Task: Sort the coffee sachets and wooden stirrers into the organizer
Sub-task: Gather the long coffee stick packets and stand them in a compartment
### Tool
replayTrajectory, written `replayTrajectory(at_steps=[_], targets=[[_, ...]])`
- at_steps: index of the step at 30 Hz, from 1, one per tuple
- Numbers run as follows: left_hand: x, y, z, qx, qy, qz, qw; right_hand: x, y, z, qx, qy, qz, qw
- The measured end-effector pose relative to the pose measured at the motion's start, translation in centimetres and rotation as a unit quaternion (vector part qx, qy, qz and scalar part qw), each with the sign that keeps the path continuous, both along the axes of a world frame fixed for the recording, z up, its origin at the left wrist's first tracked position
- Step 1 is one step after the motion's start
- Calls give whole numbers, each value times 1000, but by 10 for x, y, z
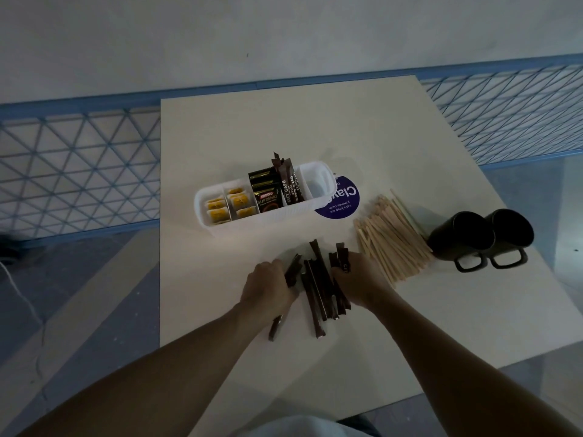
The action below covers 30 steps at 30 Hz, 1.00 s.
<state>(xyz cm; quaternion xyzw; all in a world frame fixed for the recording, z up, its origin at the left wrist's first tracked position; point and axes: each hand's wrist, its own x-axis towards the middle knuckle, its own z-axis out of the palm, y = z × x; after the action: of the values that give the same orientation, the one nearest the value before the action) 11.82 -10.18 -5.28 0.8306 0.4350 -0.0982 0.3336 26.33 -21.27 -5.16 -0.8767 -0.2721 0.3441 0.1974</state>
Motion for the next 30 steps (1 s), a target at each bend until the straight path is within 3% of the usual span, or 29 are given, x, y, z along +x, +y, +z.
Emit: replayTrajectory(at_steps=[12,26,30], targets=[[-11,13,-1,24,10,5,1000,-1,9,6,25,-6,-57,998],[-19,17,2,-75,52,-16,996,-1,2,7,24,0,-57,998],[-25,3,-4,-57,52,-32,996,-4,-3,6,15,-1,-50,999]])
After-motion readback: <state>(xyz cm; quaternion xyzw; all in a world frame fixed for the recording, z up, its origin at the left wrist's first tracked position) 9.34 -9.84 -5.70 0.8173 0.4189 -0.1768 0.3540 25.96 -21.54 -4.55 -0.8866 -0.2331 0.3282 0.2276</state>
